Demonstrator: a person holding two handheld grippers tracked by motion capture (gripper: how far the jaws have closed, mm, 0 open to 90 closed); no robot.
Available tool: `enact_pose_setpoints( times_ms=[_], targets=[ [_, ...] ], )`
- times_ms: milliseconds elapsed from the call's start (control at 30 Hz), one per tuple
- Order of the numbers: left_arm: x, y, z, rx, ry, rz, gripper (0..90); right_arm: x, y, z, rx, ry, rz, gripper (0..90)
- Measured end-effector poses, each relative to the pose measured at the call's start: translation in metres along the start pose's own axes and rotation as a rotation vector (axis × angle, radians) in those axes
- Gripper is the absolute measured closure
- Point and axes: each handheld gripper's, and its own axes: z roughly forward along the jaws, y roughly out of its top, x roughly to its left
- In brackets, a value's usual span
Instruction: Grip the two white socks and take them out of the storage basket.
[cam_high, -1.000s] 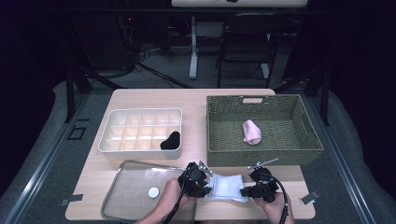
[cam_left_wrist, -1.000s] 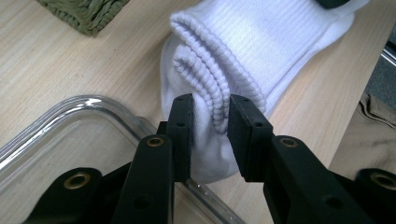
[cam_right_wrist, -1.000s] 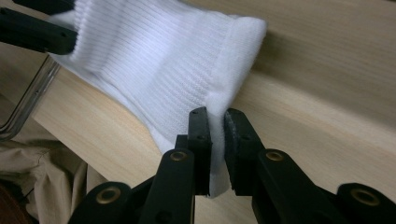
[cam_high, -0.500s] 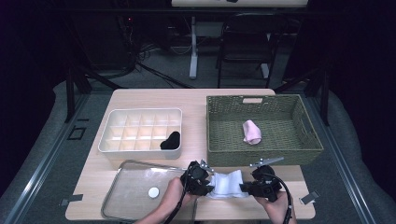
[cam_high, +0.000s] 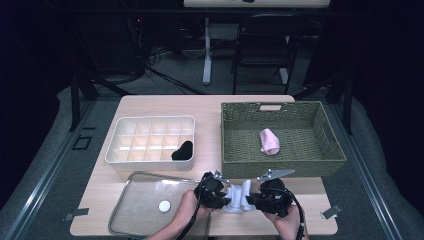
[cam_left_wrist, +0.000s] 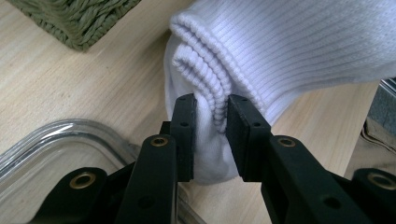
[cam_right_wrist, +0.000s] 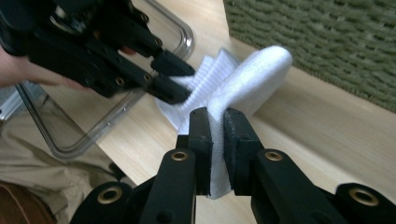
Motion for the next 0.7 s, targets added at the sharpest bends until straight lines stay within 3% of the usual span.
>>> enact_pose_setpoints(
  times_ms=[133, 333, 700],
  targets=[
    [0.001, 0.0, 0.0, -0.002, 0.005, -0.005, 72.0, 0.003, 0.0, 0.004, 0.005, 0.019, -0.014, 82.5],
    [0.004, -0.001, 0.0, 0.003, -0.021, -0.01, 71.3, 0.006, -0.001, 0.017, 0.032, 0.037, -0.034, 82.4],
    [0.007, -0.002, -0.002, 0.014, -0.033, -0.01, 69.8, 0.019, 0.0, 0.036, 0.062, 0.034, -0.085, 82.1]
  ],
)
